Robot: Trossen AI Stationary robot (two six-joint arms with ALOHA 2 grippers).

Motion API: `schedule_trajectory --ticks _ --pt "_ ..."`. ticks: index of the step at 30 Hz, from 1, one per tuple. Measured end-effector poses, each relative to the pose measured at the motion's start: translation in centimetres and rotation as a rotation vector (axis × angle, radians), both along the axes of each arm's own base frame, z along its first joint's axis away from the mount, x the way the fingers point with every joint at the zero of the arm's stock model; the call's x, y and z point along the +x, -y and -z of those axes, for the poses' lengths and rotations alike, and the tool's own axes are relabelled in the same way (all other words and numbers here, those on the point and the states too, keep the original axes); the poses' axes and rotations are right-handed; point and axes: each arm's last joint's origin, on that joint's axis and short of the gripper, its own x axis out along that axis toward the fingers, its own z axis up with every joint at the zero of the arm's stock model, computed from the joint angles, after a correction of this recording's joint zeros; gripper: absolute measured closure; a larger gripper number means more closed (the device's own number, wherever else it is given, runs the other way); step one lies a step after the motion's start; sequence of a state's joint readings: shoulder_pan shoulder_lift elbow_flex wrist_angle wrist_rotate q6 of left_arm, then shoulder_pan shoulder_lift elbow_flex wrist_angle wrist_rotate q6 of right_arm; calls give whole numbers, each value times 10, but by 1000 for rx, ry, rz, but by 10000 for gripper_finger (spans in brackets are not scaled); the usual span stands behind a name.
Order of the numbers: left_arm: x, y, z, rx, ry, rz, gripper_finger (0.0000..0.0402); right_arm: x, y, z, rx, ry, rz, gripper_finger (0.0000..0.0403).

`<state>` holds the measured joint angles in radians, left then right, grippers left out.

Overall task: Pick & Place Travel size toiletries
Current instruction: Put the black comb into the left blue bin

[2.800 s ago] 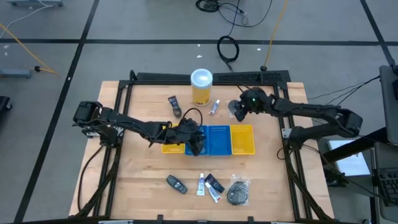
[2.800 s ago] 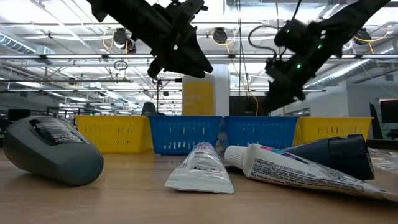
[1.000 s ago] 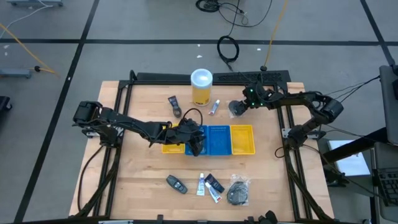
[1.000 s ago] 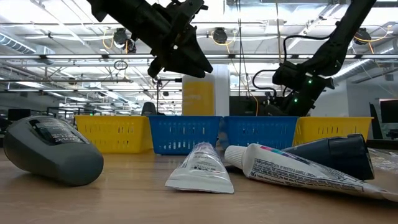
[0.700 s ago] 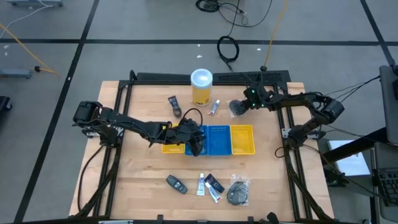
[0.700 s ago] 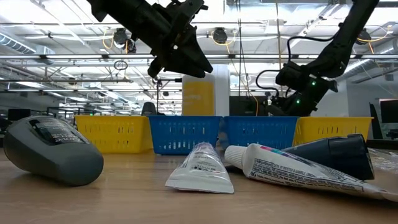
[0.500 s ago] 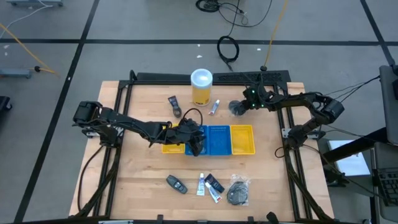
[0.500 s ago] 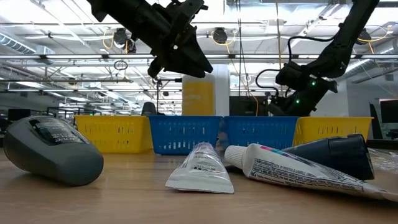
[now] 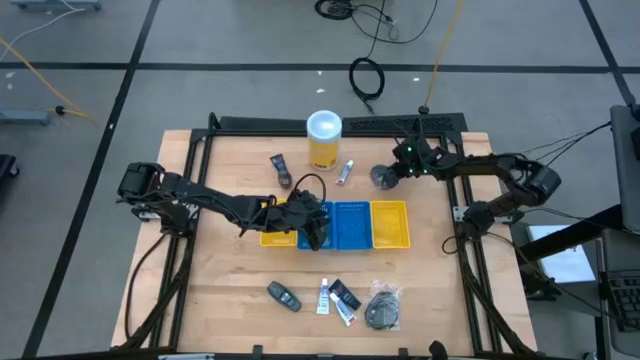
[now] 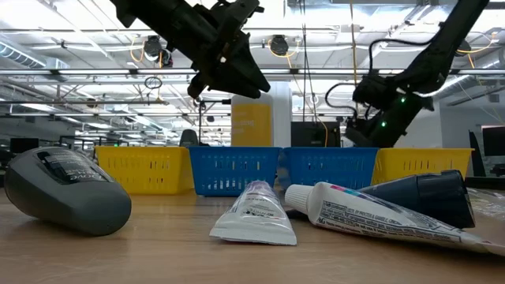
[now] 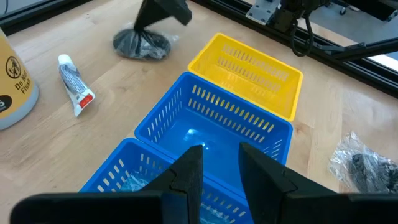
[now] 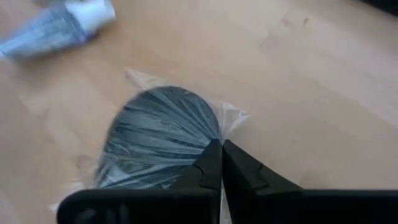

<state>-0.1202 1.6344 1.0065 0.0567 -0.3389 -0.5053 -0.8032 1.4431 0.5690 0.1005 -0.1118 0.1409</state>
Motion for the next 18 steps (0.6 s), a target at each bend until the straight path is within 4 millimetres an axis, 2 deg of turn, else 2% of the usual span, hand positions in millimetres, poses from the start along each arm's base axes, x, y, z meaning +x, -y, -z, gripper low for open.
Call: schedule_trajectory --ticks 9,18 --pt "2 -2 -3 2 37 -6 298 -2 -19 -53 -146 174 -33 402" --pt "5 -3 -9 -1 99 -14 298 1 -57 -96 -234 375 -169 402"
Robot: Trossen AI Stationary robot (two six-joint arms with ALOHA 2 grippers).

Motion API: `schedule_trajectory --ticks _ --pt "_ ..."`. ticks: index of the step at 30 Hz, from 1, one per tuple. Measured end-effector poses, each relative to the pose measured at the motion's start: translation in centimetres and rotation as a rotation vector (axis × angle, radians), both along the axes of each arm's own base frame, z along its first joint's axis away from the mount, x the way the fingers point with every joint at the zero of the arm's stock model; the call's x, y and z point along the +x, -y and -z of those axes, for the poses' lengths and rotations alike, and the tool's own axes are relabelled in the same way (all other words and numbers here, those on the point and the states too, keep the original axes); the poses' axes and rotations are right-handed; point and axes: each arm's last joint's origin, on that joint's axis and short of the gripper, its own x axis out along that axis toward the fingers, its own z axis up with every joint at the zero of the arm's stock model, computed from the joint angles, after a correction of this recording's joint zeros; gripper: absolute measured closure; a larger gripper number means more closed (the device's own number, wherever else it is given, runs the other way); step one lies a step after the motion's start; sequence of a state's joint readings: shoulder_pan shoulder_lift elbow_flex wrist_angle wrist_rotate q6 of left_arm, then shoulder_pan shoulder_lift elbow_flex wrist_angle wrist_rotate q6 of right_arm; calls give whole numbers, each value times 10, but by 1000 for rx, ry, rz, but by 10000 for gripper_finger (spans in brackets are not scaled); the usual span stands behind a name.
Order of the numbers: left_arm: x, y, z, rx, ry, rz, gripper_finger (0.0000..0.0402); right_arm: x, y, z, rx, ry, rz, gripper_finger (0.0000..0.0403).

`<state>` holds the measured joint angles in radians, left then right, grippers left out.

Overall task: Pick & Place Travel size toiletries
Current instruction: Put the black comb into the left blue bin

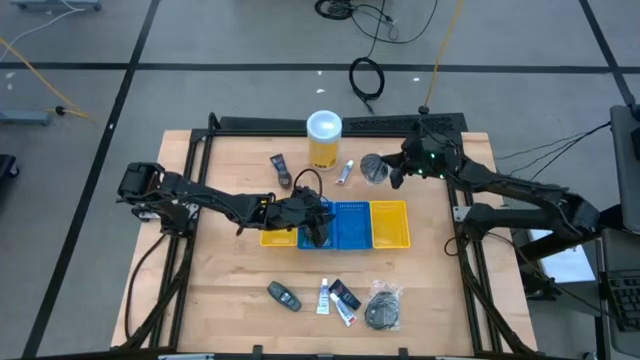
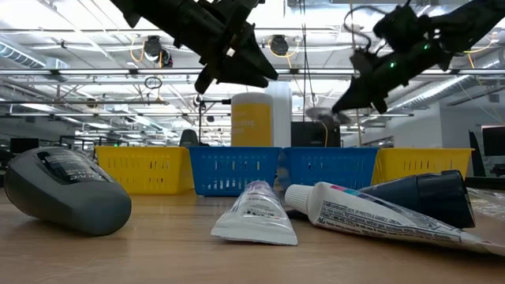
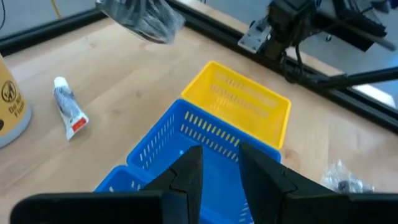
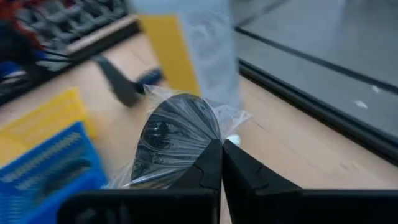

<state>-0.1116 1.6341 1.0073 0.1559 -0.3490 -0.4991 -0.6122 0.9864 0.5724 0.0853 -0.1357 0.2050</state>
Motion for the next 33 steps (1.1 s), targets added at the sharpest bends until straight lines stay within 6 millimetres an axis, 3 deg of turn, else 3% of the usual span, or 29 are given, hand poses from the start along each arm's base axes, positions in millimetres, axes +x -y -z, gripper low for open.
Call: schedule_trajectory --ticks 7,17,33 --pt "2 -2 -6 29 57 -18 298 4 -30 -21 -70 115 -136 402" --pt "7 -10 -15 32 157 -20 298 14 -64 -37 -136 244 -306 403" --pt "12 -26 -28 2 298 80 298 21 -98 -40 -325 201 -242 403"
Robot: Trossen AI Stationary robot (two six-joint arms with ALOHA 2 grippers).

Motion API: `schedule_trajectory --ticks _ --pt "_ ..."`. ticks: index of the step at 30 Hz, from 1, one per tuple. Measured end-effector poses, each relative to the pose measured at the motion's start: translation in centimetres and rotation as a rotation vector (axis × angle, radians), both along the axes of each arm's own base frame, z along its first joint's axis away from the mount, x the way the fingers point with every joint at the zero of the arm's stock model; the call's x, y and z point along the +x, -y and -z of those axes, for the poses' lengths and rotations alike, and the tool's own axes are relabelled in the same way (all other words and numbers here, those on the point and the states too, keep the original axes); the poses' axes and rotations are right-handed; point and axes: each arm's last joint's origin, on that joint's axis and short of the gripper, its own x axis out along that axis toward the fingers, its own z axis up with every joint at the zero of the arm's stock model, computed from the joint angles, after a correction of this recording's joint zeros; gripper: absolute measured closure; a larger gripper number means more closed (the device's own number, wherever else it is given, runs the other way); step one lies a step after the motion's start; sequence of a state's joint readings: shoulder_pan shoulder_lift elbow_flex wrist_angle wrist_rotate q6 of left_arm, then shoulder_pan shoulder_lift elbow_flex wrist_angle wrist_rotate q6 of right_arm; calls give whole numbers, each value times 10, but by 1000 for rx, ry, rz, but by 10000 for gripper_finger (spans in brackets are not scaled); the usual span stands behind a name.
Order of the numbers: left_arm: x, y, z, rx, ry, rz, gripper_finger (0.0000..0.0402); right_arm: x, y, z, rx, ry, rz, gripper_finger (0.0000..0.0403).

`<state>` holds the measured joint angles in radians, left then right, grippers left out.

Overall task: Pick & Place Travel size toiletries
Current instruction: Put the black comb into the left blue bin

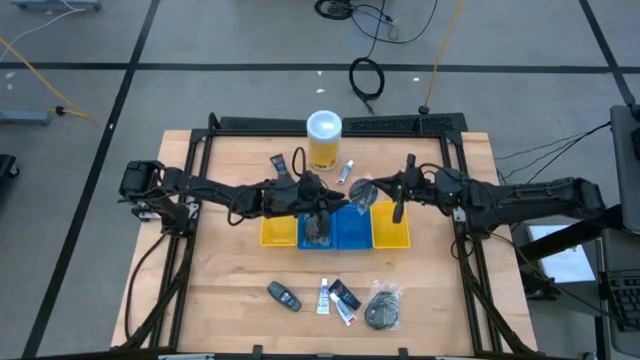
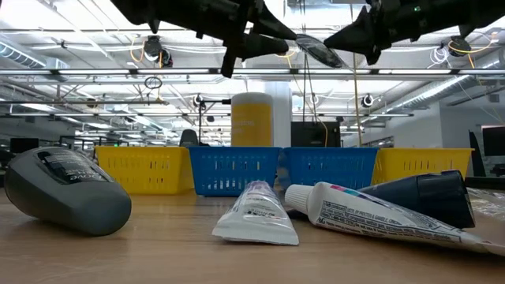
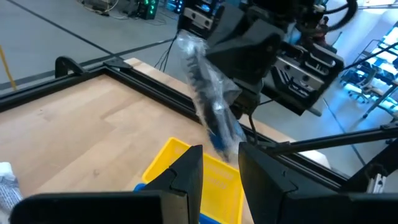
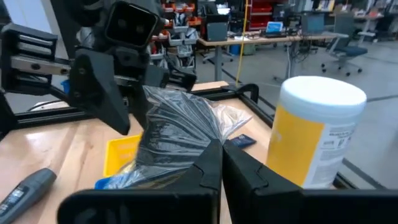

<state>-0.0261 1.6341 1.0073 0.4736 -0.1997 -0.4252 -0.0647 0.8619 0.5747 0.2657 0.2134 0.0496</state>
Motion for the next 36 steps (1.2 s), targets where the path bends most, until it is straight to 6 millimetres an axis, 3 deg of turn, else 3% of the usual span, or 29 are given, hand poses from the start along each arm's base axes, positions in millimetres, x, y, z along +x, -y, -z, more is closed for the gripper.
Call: schedule_trajectory --ticks 25,28,32,36 --pt "0 0 0 3 3 -9 300 28 -21 11 -67 26 -41 403" --pt "0 0 0 4 0 -9 321 29 -21 13 -72 17 -41 403" --pt "0 0 0 18 -4 -5 383 29 -21 11 -74 30 -42 403" --pt "0 0 1 14 -7 -5 382 29 -21 11 -77 34 -42 403"
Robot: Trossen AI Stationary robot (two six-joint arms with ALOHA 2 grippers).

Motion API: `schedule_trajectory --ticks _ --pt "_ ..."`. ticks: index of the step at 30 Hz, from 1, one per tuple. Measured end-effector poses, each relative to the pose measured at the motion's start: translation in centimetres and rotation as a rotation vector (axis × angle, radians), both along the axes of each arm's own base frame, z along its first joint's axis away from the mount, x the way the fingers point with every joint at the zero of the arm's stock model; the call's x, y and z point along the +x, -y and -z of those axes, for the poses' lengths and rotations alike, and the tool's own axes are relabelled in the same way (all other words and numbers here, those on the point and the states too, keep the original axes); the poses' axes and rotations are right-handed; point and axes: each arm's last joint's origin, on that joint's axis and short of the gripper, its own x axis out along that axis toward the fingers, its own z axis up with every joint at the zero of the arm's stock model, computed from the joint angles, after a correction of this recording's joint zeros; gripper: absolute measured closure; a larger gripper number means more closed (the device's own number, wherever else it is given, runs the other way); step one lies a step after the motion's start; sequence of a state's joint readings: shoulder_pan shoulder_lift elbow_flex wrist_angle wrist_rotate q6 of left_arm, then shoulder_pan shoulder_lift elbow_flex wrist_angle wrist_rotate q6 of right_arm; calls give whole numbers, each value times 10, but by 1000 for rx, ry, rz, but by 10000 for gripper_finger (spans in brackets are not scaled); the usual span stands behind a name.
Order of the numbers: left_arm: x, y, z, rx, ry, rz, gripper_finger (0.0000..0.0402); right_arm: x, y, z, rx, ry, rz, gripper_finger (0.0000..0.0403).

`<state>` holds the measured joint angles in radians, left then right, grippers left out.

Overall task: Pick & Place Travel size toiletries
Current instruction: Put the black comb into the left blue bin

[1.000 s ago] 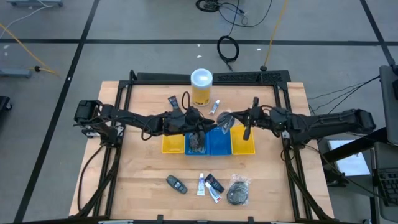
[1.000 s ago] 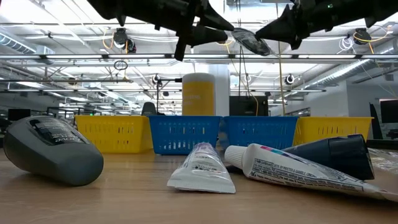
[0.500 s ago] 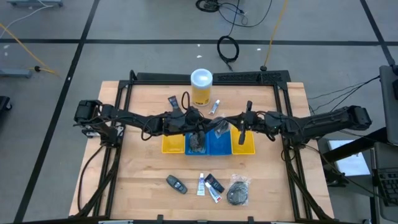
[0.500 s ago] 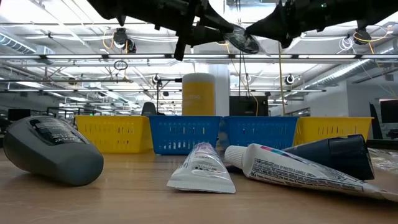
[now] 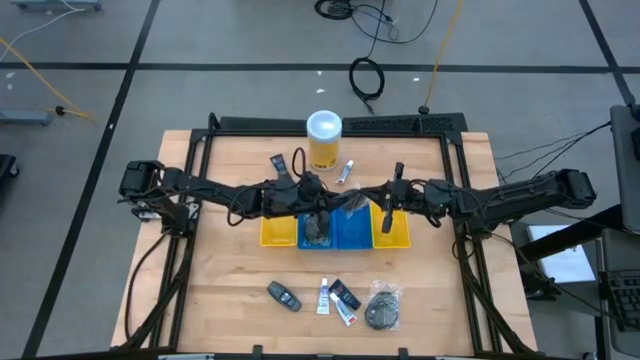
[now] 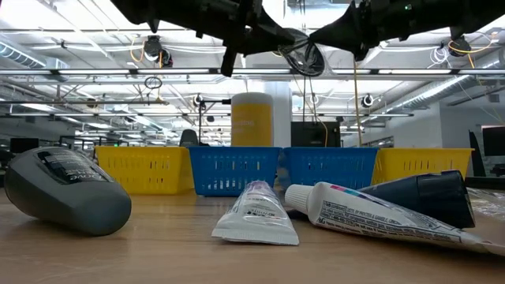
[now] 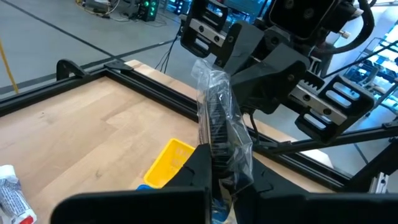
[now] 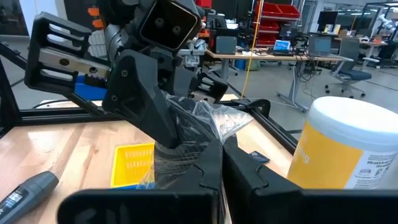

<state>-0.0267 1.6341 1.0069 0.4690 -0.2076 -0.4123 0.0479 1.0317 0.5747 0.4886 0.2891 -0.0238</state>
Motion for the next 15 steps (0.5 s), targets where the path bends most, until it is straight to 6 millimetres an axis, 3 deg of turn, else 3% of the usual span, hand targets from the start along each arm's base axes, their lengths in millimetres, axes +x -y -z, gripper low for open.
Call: schedule_trajectory --ticks 7,15 --pt "-1 2 5 -2 -49 4 390 0 0 -1 -48 -3 0 380" --pt "-3 7 13 -18 -133 17 391 0 0 3 -74 -47 9 294"
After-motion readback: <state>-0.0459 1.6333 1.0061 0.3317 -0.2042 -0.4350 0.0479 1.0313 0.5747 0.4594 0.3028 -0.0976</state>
